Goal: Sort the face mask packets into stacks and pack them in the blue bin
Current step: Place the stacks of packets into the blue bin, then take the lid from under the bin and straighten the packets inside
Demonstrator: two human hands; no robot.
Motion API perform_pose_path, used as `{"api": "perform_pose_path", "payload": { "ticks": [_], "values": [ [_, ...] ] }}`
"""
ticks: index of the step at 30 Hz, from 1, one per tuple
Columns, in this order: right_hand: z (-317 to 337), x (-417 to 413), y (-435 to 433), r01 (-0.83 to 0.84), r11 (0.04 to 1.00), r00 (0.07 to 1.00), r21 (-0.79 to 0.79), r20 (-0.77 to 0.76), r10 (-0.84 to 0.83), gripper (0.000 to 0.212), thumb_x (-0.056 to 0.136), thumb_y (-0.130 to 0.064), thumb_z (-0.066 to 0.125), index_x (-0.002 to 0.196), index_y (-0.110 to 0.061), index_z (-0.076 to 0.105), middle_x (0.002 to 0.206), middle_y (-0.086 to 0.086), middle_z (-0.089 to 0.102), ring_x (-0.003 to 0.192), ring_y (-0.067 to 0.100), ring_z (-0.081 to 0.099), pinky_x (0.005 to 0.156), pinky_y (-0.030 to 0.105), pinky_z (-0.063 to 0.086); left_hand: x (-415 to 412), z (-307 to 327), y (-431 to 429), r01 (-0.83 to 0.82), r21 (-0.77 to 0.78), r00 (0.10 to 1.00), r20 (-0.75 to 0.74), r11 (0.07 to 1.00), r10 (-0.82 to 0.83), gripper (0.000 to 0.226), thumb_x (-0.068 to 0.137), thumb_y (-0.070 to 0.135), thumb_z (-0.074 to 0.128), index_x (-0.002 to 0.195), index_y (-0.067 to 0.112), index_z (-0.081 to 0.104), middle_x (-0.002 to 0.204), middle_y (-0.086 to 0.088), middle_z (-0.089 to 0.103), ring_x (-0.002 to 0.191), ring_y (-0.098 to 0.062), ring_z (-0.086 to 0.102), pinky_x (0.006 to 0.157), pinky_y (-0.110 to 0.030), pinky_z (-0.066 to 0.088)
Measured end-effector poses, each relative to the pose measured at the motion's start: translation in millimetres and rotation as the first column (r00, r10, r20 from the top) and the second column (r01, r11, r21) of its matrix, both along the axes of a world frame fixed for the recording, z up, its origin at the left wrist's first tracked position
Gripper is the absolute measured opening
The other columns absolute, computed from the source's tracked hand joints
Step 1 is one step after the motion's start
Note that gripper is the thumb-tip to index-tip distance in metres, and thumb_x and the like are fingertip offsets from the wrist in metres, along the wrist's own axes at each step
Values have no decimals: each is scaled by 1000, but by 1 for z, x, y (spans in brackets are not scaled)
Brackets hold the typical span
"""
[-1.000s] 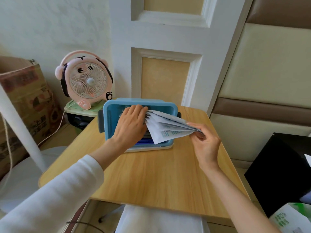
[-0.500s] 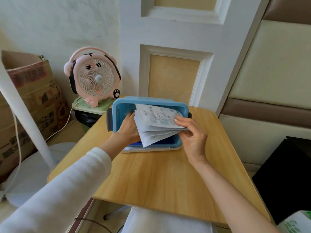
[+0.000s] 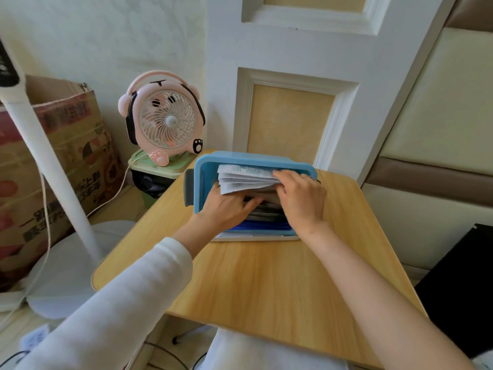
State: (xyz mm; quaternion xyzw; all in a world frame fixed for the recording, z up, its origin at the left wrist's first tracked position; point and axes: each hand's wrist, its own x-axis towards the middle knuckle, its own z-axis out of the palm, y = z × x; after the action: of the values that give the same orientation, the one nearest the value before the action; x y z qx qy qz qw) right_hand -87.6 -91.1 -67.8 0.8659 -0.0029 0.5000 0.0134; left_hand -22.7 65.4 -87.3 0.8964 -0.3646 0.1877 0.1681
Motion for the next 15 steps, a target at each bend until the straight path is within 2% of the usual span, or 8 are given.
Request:
{"api": "perform_pose_path", "payload": {
  "ticks": [2,4,6,8,10,12,14,15],
  "values": [
    [12,9,12,106,987,977,-123,-171,-127,16,75,-9,73,89,-15,70,67,1,69,53,22,63,45,24,39,1,0,1,-37,70,999,42,997,34,81,81,66,11,142,20,36,137,-6,51,128,-26,43,105,-38,33],
    [18,17,23,179,961,891,-209,-379,-249,12,89,-13,58,101,-13,62,80,6,68,69,27,66,53,32,40,1,-1,0,-76,108,997,22,991,74,86,78,69,5,143,21,34,133,-7,53,126,-25,45,103,-38,34],
    [23,24,28,201,956,823,-212,-492,-282,17,95,-11,45,107,-11,57,92,10,67,85,32,65,61,36,42,1,-1,-1,-96,139,995,-23,986,101,87,75,71,3,143,23,31,135,-4,51,127,-24,43,104,-38,31],
    [27,26,27,221,952,802,-213,-515,-302,19,96,-10,42,107,-11,57,97,11,67,89,32,65,64,37,43,-2,0,4,-68,118,997,-23,991,71,76,83,68,18,143,24,30,138,-2,47,129,-22,41,106,-37,30],
    [27,20,21,182,969,806,-167,-540,-244,19,97,-16,43,108,-11,58,99,9,67,89,30,64,64,36,40,-12,-5,17,7,-75,999,-40,997,-10,54,92,48,45,138,20,40,133,0,51,125,-19,45,106,-35,33],
    [19,8,13,87,995,876,-55,-471,-103,25,96,-31,48,104,-13,63,93,4,69,81,26,66,62,33,43,-27,-17,35,-6,-411,1000,-25,912,-5,37,90,23,58,125,14,51,121,-2,58,113,-18,52,96,-35,43],
    [19,-5,5,-48,999,985,-16,-167,44,23,91,-33,56,92,-15,70,80,-2,71,68,20,65,58,29,46,-37,-30,48,-197,-616,979,-86,763,184,36,86,12,63,119,6,50,114,-9,54,106,-21,50,89,-34,45],
    [21,-6,0,-90,993,996,-69,8,91,17,89,-29,60,89,-16,71,79,-3,71,68,19,63,60,28,47,-37,-34,52,-325,-626,944,-173,709,280,41,86,15,64,121,3,46,115,-12,50,107,-23,46,91,-37,44]
  ]
}}
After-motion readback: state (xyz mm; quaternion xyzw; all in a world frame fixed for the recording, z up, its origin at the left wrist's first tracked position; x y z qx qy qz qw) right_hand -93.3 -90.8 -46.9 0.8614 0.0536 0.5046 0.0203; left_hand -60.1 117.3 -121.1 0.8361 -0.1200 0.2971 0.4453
